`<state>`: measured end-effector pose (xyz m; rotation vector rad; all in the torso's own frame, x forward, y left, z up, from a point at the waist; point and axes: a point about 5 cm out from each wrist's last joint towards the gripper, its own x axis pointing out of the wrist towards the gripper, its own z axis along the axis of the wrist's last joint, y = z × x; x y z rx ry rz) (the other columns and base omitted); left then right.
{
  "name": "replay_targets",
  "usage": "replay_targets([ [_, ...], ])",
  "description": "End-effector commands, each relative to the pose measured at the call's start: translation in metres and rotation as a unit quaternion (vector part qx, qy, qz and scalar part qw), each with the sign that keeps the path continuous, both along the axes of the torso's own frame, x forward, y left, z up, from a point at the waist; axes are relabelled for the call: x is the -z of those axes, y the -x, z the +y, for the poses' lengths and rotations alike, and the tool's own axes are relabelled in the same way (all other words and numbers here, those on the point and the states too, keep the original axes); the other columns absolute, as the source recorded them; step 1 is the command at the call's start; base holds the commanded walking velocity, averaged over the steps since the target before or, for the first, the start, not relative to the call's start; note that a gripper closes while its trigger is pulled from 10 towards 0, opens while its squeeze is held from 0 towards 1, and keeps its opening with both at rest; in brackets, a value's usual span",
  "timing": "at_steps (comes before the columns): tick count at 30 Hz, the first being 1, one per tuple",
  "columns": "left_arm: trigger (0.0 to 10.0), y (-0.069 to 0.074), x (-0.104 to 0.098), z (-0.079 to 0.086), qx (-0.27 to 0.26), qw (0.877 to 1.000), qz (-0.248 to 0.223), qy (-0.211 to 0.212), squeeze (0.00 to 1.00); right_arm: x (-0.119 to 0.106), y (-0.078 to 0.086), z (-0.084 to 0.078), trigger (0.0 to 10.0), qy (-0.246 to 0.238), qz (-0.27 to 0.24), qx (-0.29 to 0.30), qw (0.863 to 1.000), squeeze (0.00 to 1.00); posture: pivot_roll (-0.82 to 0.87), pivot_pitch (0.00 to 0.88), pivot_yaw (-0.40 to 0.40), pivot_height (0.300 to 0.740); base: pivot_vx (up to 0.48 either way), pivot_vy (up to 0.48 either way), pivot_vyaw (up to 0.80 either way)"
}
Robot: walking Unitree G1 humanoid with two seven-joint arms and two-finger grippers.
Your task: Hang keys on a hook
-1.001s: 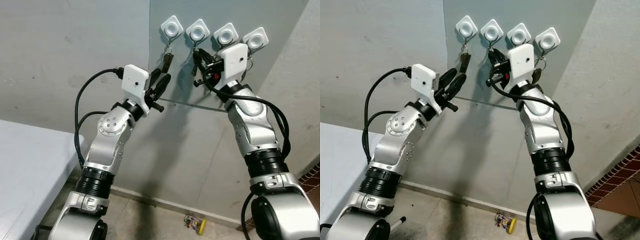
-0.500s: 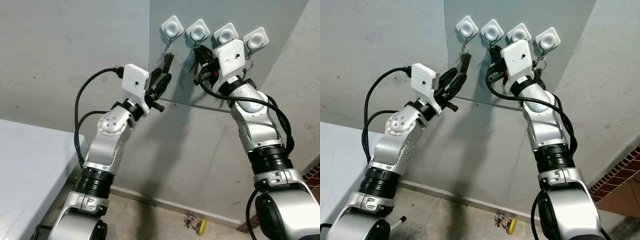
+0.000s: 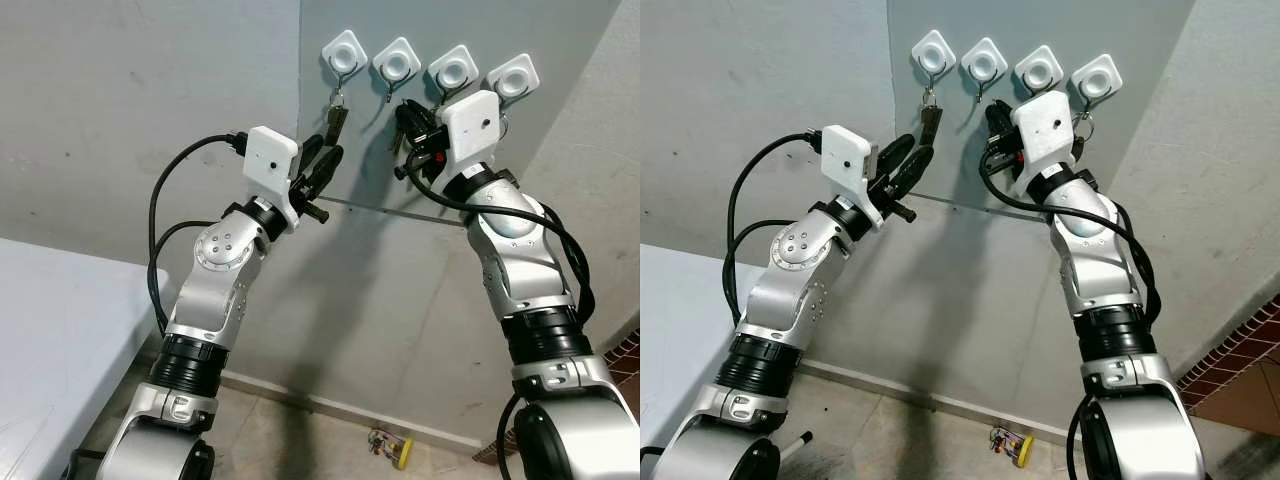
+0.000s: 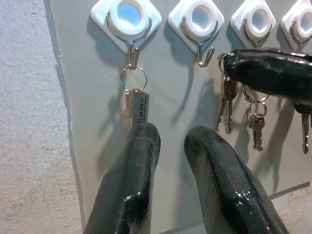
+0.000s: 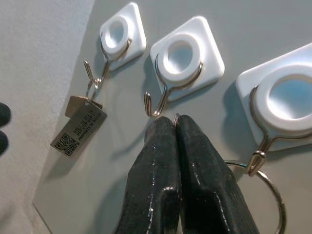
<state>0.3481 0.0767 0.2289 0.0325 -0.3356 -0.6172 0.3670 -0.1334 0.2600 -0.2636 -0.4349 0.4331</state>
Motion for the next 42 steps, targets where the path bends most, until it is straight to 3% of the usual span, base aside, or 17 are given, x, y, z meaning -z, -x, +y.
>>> replay_targets([
  [1, 10.0, 0.001, -0.003, 0.000, 0.002, 1.000, -0.005, -0.002, 0.00, -0.005, 0.002, -0.002, 10.0, 0.001, -0.007, -0.002, 1.000, 0.00, -0.05, 0.000, -0.024, 0.740, 0.000, 0.000, 0.00],
  [36, 10.0, 0.000, -0.005, 0.004, -0.009, 1.000, -0.004, 0.003, 0.00, -0.022, 0.000, 0.011, 10.0, 0.079, -0.035, -0.040, 0.995, 0.00, -0.04, 0.000, -0.043, 0.740, 0.000, 0.000, 0.00],
  [41, 10.0, 0.000, -0.006, 0.005, -0.010, 1.000, -0.005, 0.003, 0.00, -0.026, 0.000, 0.011, 10.0, 0.134, -0.053, -0.033, 0.989, 0.00, -0.04, 0.000, -0.045, 0.740, 0.000, 0.000, 0.00],
  [42, 10.0, 0.000, -0.006, 0.005, -0.010, 1.000, -0.004, 0.005, 0.00, -0.025, 0.001, 0.011, 10.0, 0.174, -0.063, -0.027, 0.982, 0.00, -0.04, 0.000, -0.046, 0.740, 0.000, 0.000, 0.00],
])
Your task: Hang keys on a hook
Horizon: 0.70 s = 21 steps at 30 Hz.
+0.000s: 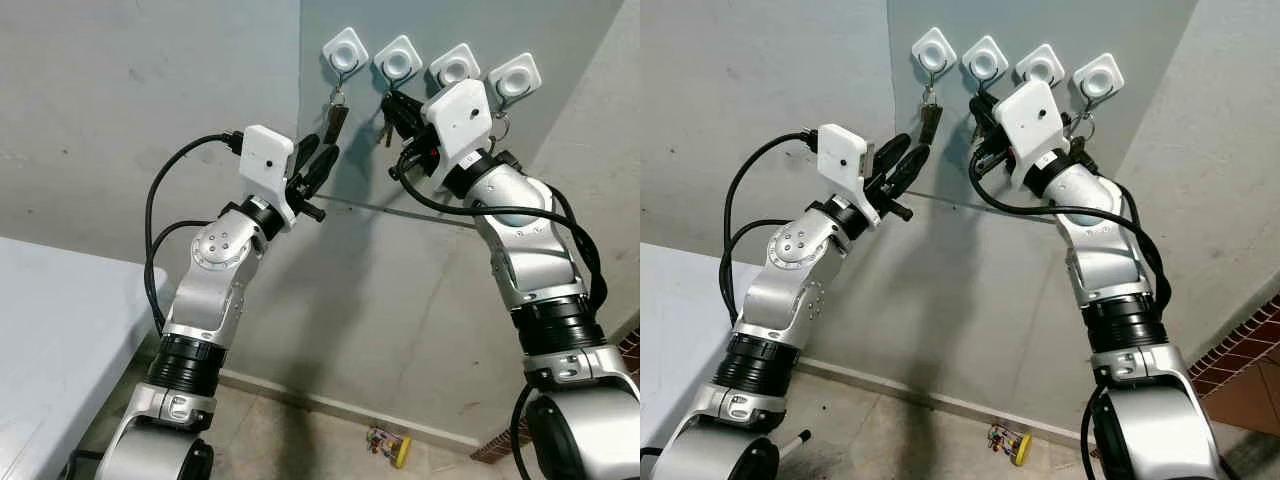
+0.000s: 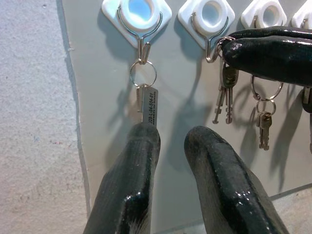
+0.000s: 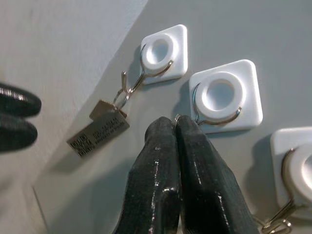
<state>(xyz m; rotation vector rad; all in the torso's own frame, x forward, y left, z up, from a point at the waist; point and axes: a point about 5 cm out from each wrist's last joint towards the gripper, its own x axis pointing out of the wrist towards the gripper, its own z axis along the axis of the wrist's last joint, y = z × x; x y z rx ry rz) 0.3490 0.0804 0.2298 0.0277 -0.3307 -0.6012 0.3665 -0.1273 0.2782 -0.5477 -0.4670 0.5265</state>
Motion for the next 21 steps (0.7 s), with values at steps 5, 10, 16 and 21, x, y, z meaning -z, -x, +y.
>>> replay_targets([
  [5, 10.0, 0.001, -0.005, 0.001, -0.003, 1.000, -0.007, 0.005, 0.00, -0.002, 0.001, 0.008, 10.0, 0.113, -0.033, 0.001, 0.993, 0.00, -0.04, 0.002, -0.047, 0.740, 0.000, 0.000, 0.00],
  [10, 10.0, 0.001, -0.006, 0.001, -0.004, 1.000, -0.006, 0.006, 0.00, 0.004, 0.000, 0.008, 10.0, 0.141, -0.031, 0.004, 0.989, 0.00, -0.04, 0.004, -0.050, 0.740, 0.000, 0.000, 0.00],
  [16, 10.0, 0.001, -0.006, 0.002, -0.006, 1.000, -0.006, 0.009, 0.00, 0.012, -0.001, 0.006, 10.0, 0.159, -0.018, 0.007, 0.987, 0.00, -0.04, 0.007, -0.052, 0.740, 0.000, 0.000, 0.00],
  [21, 10.0, 0.001, -0.006, 0.002, -0.008, 1.000, -0.005, 0.009, 0.00, 0.015, -0.002, 0.004, 10.0, 0.118, 0.006, 0.004, 0.993, 1.00, -0.04, 0.009, -0.051, 0.740, 0.000, 0.000, 0.00],
])
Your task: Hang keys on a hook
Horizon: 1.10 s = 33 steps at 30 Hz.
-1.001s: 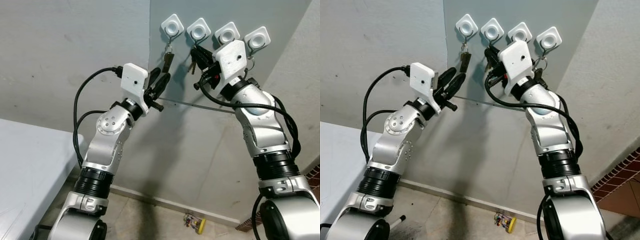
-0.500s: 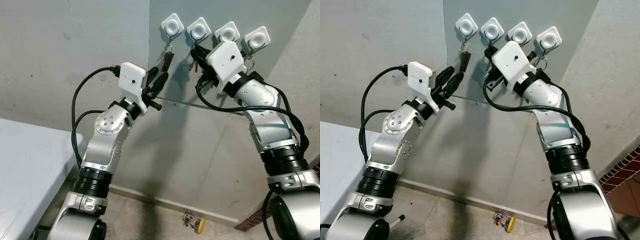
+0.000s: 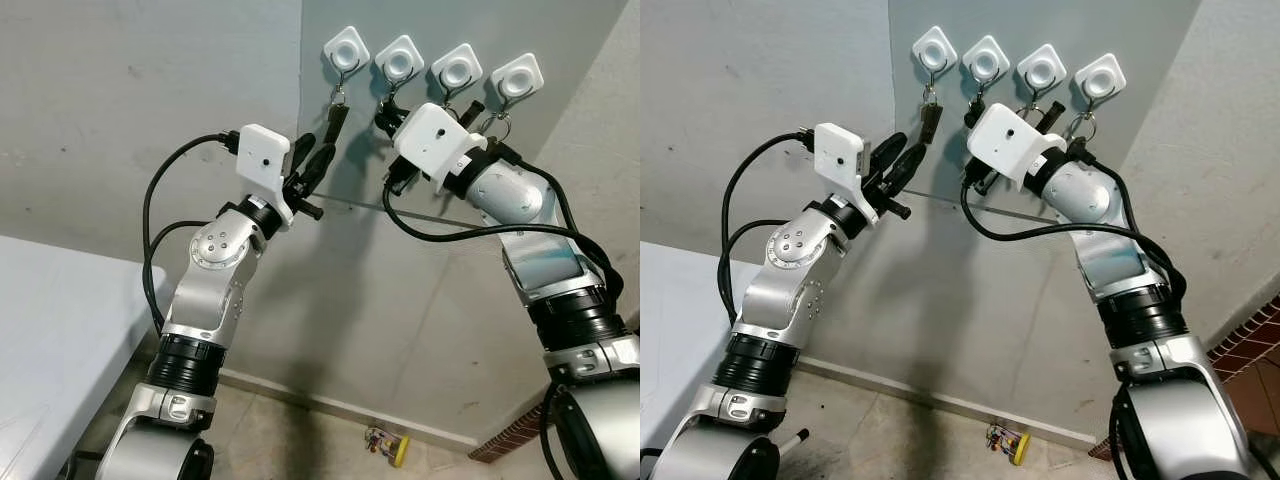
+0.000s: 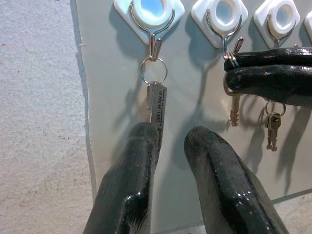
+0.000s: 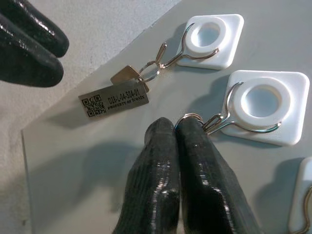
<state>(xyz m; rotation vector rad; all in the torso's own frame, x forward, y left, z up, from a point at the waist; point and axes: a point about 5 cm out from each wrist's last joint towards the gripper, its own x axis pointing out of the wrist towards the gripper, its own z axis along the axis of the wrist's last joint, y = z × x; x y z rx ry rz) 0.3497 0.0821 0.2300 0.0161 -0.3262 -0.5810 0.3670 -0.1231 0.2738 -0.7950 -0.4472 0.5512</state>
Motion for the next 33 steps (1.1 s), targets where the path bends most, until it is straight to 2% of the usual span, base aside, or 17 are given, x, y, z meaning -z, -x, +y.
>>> replay_targets([
  [1, 10.0, 0.002, -0.005, 0.001, 0.001, 1.000, -0.009, 0.003, 0.00, 0.011, -0.002, -0.001, 10.0, -0.014, 0.033, -0.005, 0.999, 1.00, -0.04, 0.009, -0.051, 0.740, 0.000, 0.000, 0.00],
  [3, 10.0, 0.002, -0.005, 0.001, -0.002, 1.000, -0.010, 0.003, 0.00, 0.012, -0.001, -0.001, 10.0, -0.049, 0.040, -0.011, 0.998, 1.00, -0.04, 0.008, -0.052, 0.740, 0.000, 0.000, 0.00],
  [4, 10.0, 0.002, -0.005, 0.001, -0.002, 1.000, -0.010, 0.003, 0.00, 0.012, -0.001, -0.001, 10.0, -0.049, 0.040, -0.011, 0.998, 1.00, -0.04, 0.008, -0.052, 0.740, 0.000, 0.000, 0.00],
  [6, 10.0, 0.002, -0.004, 0.003, -0.008, 1.000, -0.009, 0.005, 0.00, 0.009, 0.002, -0.004, 10.0, -0.187, 0.045, -0.032, 0.981, 1.00, -0.04, 0.008, -0.051, 0.740, 0.000, 0.000, 0.00],
  [9, 10.0, 0.002, -0.004, 0.003, -0.011, 1.000, -0.006, 0.008, 0.00, 0.006, 0.006, -0.005, 10.0, -0.236, 0.027, -0.042, 0.970, 1.00, -0.04, 0.006, -0.049, 0.740, 0.000, 0.000, 0.00],
  [10, 10.0, 0.002, -0.004, 0.003, -0.011, 1.000, -0.006, 0.008, 0.00, 0.006, 0.006, -0.005, 10.0, -0.236, 0.027, -0.042, 0.970, 1.00, -0.04, 0.006, -0.049, 0.740, 0.000, 0.000, 0.00],
  [12, 10.0, 0.002, -0.003, 0.004, -0.014, 1.000, -0.006, 0.008, 0.00, 0.003, 0.013, -0.003, 10.0, -0.285, 0.016, -0.065, 0.956, 1.00, -0.04, 0.001, -0.045, 0.740, 0.000, 0.000, 0.00],
  [17, 10.0, 0.001, -0.003, 0.005, -0.017, 1.000, -0.007, 0.008, 0.00, 0.006, 0.017, -0.003, 10.0, -0.311, 0.015, -0.074, 0.947, 1.00, -0.04, 0.000, -0.040, 0.740, 0.000, 0.000, 0.00],
  [23, 10.0, 0.002, -0.002, 0.006, -0.020, 1.000, -0.007, 0.006, 0.00, 0.014, 0.021, -0.004, 10.0, -0.323, 0.020, -0.072, 0.943, 1.00, -0.03, 0.000, -0.037, 0.740, 0.000, 0.000, 0.00],
  [27, 10.0, 0.001, 0.005, 0.009, -0.034, 0.999, 0.003, 0.009, 0.00, 0.028, 0.025, -0.006, 10.0, -0.334, 0.036, -0.060, 0.940, 1.00, -0.03, 0.000, -0.035, 0.740, 0.000, 0.000, 0.00],
  [30, 10.0, 0.001, 0.023, 0.015, -0.054, 0.998, 0.034, 0.021, 0.00, 0.049, 0.031, -0.006, 10.0, -0.345, 0.061, -0.048, 0.935, 1.00, -0.04, 0.000, -0.031, 0.740, 0.000, 0.000, 0.00],
  [31, 10.0, 0.002, 0.037, 0.019, -0.068, 0.996, 0.049, 0.015, 0.00, 0.063, 0.033, -0.006, 10.0, -0.354, 0.080, -0.037, 0.931, 1.00, -0.04, 0.000, -0.028, 0.740, 0.000, 0.000, 0.00],
  [33, 10.0, 0.005, 0.050, 0.021, -0.066, 0.995, 0.069, 0.016, 0.00, 0.076, 0.036, -0.006, 10.0, -0.359, 0.095, -0.026, 0.928, 1.00, -0.04, 0.000, -0.028, 0.740, 0.000, 0.000, 0.00],
])
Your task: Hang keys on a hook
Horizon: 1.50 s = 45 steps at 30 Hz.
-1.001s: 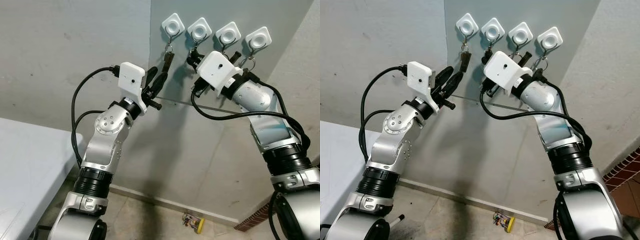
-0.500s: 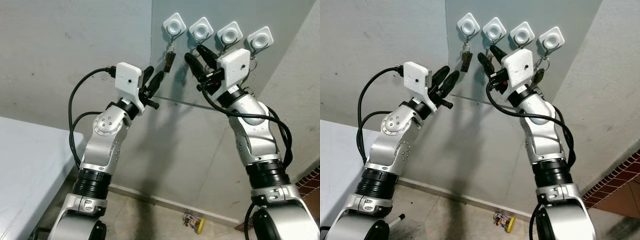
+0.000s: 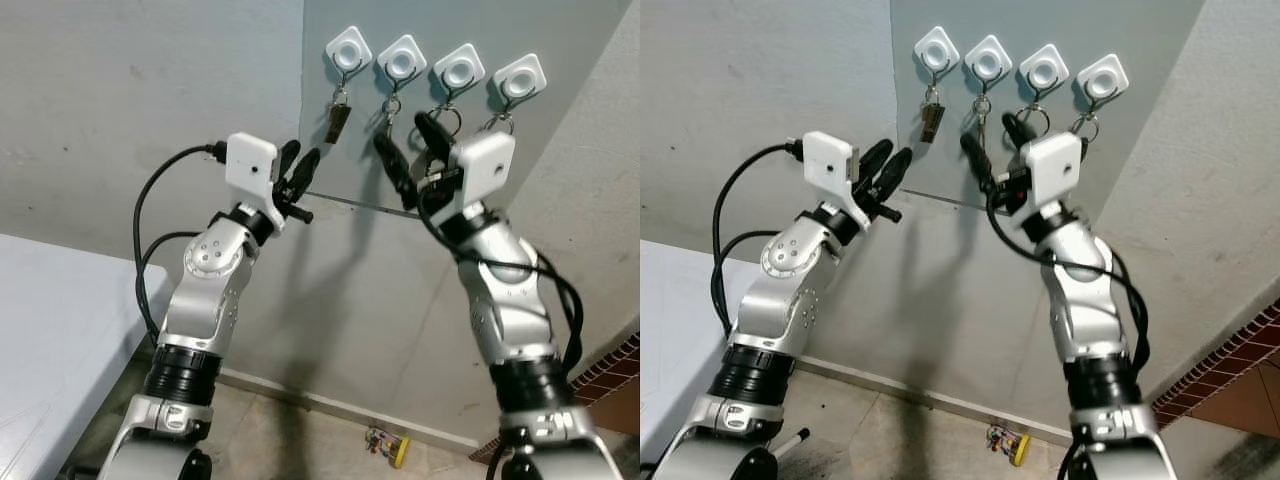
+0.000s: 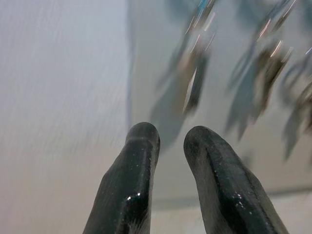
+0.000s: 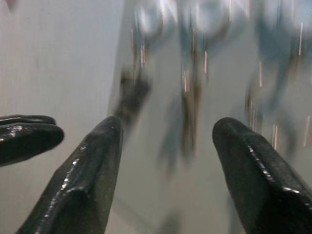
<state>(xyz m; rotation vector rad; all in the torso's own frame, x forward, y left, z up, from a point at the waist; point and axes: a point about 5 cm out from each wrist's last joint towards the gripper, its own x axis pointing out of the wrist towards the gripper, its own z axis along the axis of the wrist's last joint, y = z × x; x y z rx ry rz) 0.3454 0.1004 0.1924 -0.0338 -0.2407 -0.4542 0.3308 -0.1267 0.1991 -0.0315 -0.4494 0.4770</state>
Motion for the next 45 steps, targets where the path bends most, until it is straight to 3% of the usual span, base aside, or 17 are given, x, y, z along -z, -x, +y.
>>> replay_targets([
  [1, 10.0, 0.002, 0.022, 0.004, -0.005, 0.999, 0.037, -0.001, 0.00, 0.009, 0.001, -0.002, 10.0, -0.012, 0.016, 0.011, 1.000, 1.00, -0.04, 0.000, -0.028, 0.740, 0.000, 0.000, 0.00],
  [6, 10.0, 0.006, 0.050, 0.009, -0.020, 0.997, 0.079, -0.015, 0.00, 0.032, 0.006, 0.002, 10.0, -0.015, 0.055, 0.012, 0.998, 1.00, -0.06, 0.000, -0.021, 0.740, 0.000, 0.000, 0.00],
  [8, 10.0, 0.012, 0.073, 0.013, -0.041, 0.994, 0.091, -0.044, 0.00, 0.052, 0.012, 0.003, 10.0, -0.018, 0.087, 0.013, 0.996, 1.00, -0.06, 0.000, -0.019, 0.740, 0.000, 0.000, 0.00],
  [13, 10.0, 0.016, 0.093, 0.018, -0.053, 0.990, 0.119, -0.051, 0.00, 0.073, 0.017, 0.002, 10.0, -0.011, 0.119, 0.018, 0.993, 1.00, -0.06, 0.000, -0.016, 0.740, 0.000, 0.000, 0.00],
  [17, 10.0, 0.024, 0.130, 0.031, -0.067, 0.980, 0.178, -0.062, 0.00, 0.129, 0.031, -0.010, 10.0, 0.009, 0.216, 0.059, 0.975, 1.00, -0.07, 0.000, -0.013, 0.740, 0.000, 0.000, 0.00],
  [21, 10.0, 0.026, 0.140, 0.037, -0.088, 0.975, 0.194, -0.064, 0.00, 0.146, 0.037, -0.014, 10.0, 0.011, 0.247, 0.070, 0.966, 1.00, -0.08, 0.000, -0.008, 0.740, 0.000, 0.000, 0.00],
  [24, 10.0, 0.035, 0.159, 0.041, -0.091, 0.966, 0.234, -0.061, 0.00, 0.173, 0.049, -0.024, 10.0, 0.025, 0.298, 0.097, 0.949, 1.00, -0.09, 0.000, -0.001, 0.740, 0.000, 0.000, 0.00],
  [26, 10.0, 0.051, 0.185, 0.048, -0.107, 0.948, 0.288, -0.085, 0.00, 0.200, 0.066, -0.034, 10.0, 0.046, 0.355, 0.124, 0.926, 1.00, -0.11, 0.000, 0.013, 0.740, 0.000, 0.000, 0.00],
  [29, 10.0, 0.067, 0.204, 0.050, -0.113, 0.932, 0.325, -0.114, 0.00, 0.222, 0.081, -0.043, 10.0, 0.071, 0.403, 0.164, 0.898, 1.00, -0.13, 0.000, 0.027, 0.740, 0.000, 0.000, 0.00],
  [31, 10.0, 0.071, 0.209, 0.051, -0.114, 0.927, 0.334, -0.128, 0.00, 0.226, 0.085, -0.045, 10.0, 0.081, 0.412, 0.171, 0.891, 1.00, -0.13, 0.000, 0.029, 0.740, 0.000, 0.000, 0.00],
  [32, 10.0, 0.083, 0.221, 0.053, -0.118, 0.913, 0.358, -0.157, 0.00, 0.236, 0.095, -0.049, 10.0, 0.092, 0.435, 0.182, 0.877, 1.00, -0.14, 0.000, 0.035, 0.740, 0.000, 0.000, 0.00],
  [33, 10.0, 0.083, 0.221, 0.053, -0.118, 0.913, 0.358, -0.157, 0.00, 0.236, 0.095, -0.049, 10.0, 0.092, 0.435, 0.182, 0.877, 1.00, -0.14, 0.000, 0.035, 0.740, 0.000, 0.000, 0.00],
  [34, 10.0, 0.097, 0.234, 0.055, -0.120, 0.898, 0.389, -0.166, 0.00, 0.249, 0.109, -0.052, 10.0, 0.106, 0.465, 0.191, 0.858, 1.00, -0.14, 0.000, 0.035, 0.740, 0.000, 0.000, 0.00],
  [35, 10.0, 0.102, 0.238, 0.055, -0.121, 0.893, 0.400, -0.168, 0.00, 0.253, 0.114, -0.053, 10.0, 0.114, 0.473, 0.191, 0.852, 1.00, -0.14, 0.000, 0.035, 0.740, 0.000, 0.000, 0.00],
  [39, 10.0, 0.118, 0.250, 0.054, -0.111, 0.881, 0.437, -0.144, 0.00, 0.267, 0.134, -0.053, 10.0, 0.142, 0.510, 0.188, 0.827, 1.00, -0.12, 0.000, 0.027, 0.740, 0.000, 0.000, 0.00],
  [42, 10.0, 0.133, 0.259, 0.053, -0.112, 0.869, 0.468, -0.115, 0.00, 0.279, 0.155, -0.057, 10.0, 0.153, 0.549, 0.195, 0.798, 1.00, -0.11, 0.000, 0.015, 0.740, 0.000, 0.000, 0.00],
  [45, 10.0, 0.143, 0.265, 0.054, -0.120, 0.861, 0.484, -0.103, 0.00, 0.287, 0.167, -0.054, 10.0, 0.162, 0.572, 0.182, 0.783, 1.00, -0.10, 0.000, 0.009, 0.740, 0.000, 0.000, 0.00],
])
